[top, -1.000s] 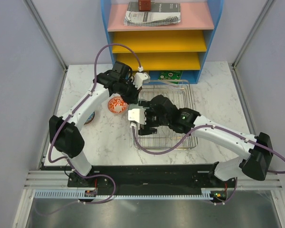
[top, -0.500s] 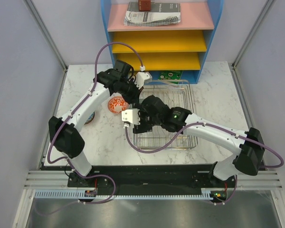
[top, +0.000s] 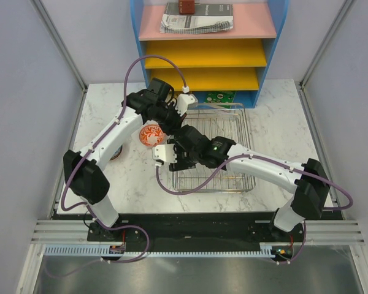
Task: Load the bowls into the dish rack
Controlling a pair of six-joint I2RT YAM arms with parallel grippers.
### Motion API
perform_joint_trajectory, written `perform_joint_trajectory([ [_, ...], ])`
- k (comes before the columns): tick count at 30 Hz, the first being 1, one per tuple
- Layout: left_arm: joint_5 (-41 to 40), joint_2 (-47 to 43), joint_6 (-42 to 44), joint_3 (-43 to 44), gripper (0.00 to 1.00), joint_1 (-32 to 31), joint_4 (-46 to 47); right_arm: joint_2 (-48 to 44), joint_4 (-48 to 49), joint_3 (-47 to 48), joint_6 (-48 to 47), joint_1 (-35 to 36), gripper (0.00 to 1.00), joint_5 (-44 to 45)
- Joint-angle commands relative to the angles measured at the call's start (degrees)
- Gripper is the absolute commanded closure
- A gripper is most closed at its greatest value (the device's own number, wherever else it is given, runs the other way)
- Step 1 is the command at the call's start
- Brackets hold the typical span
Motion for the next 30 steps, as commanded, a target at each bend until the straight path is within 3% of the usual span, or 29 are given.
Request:
perform_joint_trajectory([
  [1, 2.6, -1.4, 1.3, 2.5, 0.98, -0.4, 0.1, 0.6, -1.2, 3.2, -0.6, 0.6, 0.35, 1.9],
  [5, 2.4, -1.4, 1.2, 2.3, 0.98, -0.4, 0.2, 0.1, -1.5, 3.4, -0.2, 1.0, 0.27, 2.4],
  [10, 1.7, -1.3, 0.9, 2.4, 0.98, -0.4, 0.4, -1.5, -1.4, 3.4, 1.5, 0.9, 0.26, 1.4],
  [15, -0.3, -1.7, 1.0, 1.2, 0.98, -0.4, 1.7, -6.2, 1.7, 1.7, 6.8, 0.6, 0.08, -0.4],
  [30, -3.8, -4.5, 0.0, -0.9, 0.98, -0.4, 6.6, -20.2, 15.5, -9.4, 30.5, -14.3, 0.02, -12.6],
])
